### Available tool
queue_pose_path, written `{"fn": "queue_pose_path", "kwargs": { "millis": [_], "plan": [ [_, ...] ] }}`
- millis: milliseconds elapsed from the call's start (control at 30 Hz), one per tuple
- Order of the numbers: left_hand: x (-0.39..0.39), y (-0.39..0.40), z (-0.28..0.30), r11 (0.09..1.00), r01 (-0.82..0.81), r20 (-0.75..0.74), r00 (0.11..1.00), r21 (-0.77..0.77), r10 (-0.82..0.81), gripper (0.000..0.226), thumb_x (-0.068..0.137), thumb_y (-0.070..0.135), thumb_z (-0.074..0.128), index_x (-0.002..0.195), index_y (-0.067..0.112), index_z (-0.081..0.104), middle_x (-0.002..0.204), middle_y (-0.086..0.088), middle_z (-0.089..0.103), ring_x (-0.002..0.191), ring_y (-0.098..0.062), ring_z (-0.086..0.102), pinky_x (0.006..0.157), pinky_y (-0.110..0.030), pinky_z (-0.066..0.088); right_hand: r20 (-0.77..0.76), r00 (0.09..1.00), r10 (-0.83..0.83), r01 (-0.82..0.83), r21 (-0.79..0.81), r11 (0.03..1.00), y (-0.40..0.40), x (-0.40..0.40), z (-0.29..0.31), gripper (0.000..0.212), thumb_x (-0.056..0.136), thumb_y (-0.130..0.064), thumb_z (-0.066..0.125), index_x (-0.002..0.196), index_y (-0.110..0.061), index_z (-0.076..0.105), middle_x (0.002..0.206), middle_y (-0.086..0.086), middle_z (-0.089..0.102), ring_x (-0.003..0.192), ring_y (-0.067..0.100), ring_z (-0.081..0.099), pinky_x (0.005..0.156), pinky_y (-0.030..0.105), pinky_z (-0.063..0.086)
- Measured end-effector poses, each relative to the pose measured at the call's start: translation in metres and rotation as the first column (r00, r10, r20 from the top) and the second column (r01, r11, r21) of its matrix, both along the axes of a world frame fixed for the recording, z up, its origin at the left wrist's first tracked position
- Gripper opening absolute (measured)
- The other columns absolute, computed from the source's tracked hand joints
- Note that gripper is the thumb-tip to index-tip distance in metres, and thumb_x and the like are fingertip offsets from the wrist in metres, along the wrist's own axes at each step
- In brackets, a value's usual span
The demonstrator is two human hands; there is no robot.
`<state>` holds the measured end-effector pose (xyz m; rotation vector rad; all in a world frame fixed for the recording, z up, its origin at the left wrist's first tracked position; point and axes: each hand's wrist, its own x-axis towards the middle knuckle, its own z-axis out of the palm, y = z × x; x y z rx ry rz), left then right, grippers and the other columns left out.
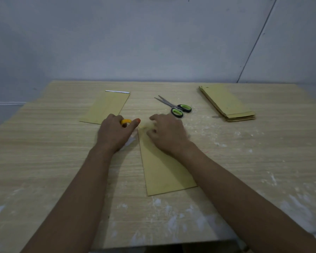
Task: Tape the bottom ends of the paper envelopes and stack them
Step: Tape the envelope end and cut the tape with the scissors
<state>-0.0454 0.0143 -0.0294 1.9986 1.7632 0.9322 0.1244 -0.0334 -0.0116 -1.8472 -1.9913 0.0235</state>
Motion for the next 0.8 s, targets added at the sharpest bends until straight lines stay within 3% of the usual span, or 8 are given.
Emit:
{"fn": "queue_pose_path", "kwargs": {
  "millis": [100, 200, 267, 500, 667, 733, 800],
  "plan": [
    [0.000, 0.000, 0.002, 1.000, 0.019, 0.019, 1.000, -0.012, -0.019, 0.055, 0.086, 0.062, 0.063, 0.069, 0.009, 0.055, 0.081, -0.006, 0.047, 0.081, -0.029, 0.052, 0.070, -0.039, 0.043, -0.160, 0.963, -0.219, 0.239, 0.115, 0.964, 0.021, 0.019, 0.007, 0.039, 0.091, -0.033, 0.054, 0.121, -0.009, 0.063, 0.122, 0.011, 0.060, 0.115, 0.031, 0.048, 0.092, 0.041, 0.041],
    [-0.003, -0.002, 0.005, 0.998, 0.049, 0.081, 0.996, -0.047, -0.046, 0.056, 0.085, 0.059, 0.067, 0.074, 0.005, 0.058, 0.082, -0.008, 0.052, 0.078, -0.026, 0.052, 0.070, -0.039, 0.043, -0.100, 0.887, -0.451, 0.449, -0.043, 0.893, 0.040, 0.034, 0.014, 0.040, 0.099, -0.035, 0.041, 0.125, -0.007, 0.055, 0.130, 0.014, 0.049, 0.122, 0.035, 0.039, 0.095, 0.045, 0.038],
    [-0.008, -0.002, 0.006, 0.993, 0.088, 0.133, 0.988, -0.079, -0.077, 0.060, 0.085, 0.059, 0.066, 0.078, 0.000, 0.058, 0.082, -0.011, 0.054, 0.073, -0.024, 0.051, 0.067, -0.037, 0.041, -0.092, 0.851, -0.518, 0.495, -0.194, 0.847, 0.047, 0.039, 0.014, 0.038, 0.101, -0.032, 0.039, 0.127, -0.007, 0.053, 0.135, 0.013, 0.044, 0.127, 0.035, 0.034, 0.100, 0.047, 0.034],
    [-0.024, -0.001, 0.010, 0.947, 0.277, 0.380, 0.903, -0.164, -0.199, 0.037, 0.095, 0.038, 0.063, 0.087, 0.003, 0.067, 0.080, -0.012, 0.059, 0.073, -0.018, 0.051, 0.069, -0.032, 0.037, -0.155, 0.827, -0.541, 0.473, -0.327, 0.818, 0.051, 0.047, 0.027, 0.039, 0.096, -0.030, 0.058, 0.126, -0.006, 0.054, 0.136, 0.019, 0.043, 0.124, 0.037, 0.042, 0.097, 0.041, 0.042],
    [-0.024, -0.002, 0.009, 0.939, 0.316, 0.442, 0.868, -0.137, -0.227, 0.031, 0.096, 0.030, 0.064, 0.088, 0.001, 0.067, 0.083, -0.013, 0.063, 0.075, -0.016, 0.053, 0.067, -0.028, 0.040, 0.005, 0.859, -0.512, 0.504, -0.179, 0.845, 0.031, 0.037, 0.034, 0.029, 0.098, -0.022, 0.054, 0.123, -0.008, 0.053, 0.130, 0.015, 0.052, 0.123, 0.032, 0.046, 0.098, 0.043, 0.039],
    [-0.023, -0.003, 0.008, 0.940, 0.320, 0.452, 0.860, -0.116, -0.237, 0.029, 0.096, 0.028, 0.065, 0.088, 0.000, 0.067, 0.083, -0.013, 0.064, 0.073, -0.015, 0.054, 0.064, -0.025, 0.041, -0.060, 0.891, -0.451, 0.442, -0.120, 0.889, 0.013, 0.028, 0.034, 0.018, 0.100, -0.025, 0.049, 0.111, -0.011, 0.050, 0.122, 0.014, 0.058, 0.116, 0.032, 0.052, 0.089, 0.040, 0.040],
    [-0.023, -0.002, 0.006, 0.944, 0.314, 0.452, 0.860, -0.100, -0.238, 0.029, 0.095, 0.030, 0.066, 0.088, 0.001, 0.066, 0.081, -0.013, 0.064, 0.071, -0.014, 0.053, 0.065, -0.027, 0.042, -0.104, 0.932, -0.348, 0.343, -0.070, 0.937, -0.013, 0.018, 0.034, 0.022, 0.098, -0.032, 0.052, 0.098, -0.014, 0.041, 0.111, 0.012, 0.060, 0.103, 0.032, 0.056, 0.074, 0.035, 0.037]
  ]
}}
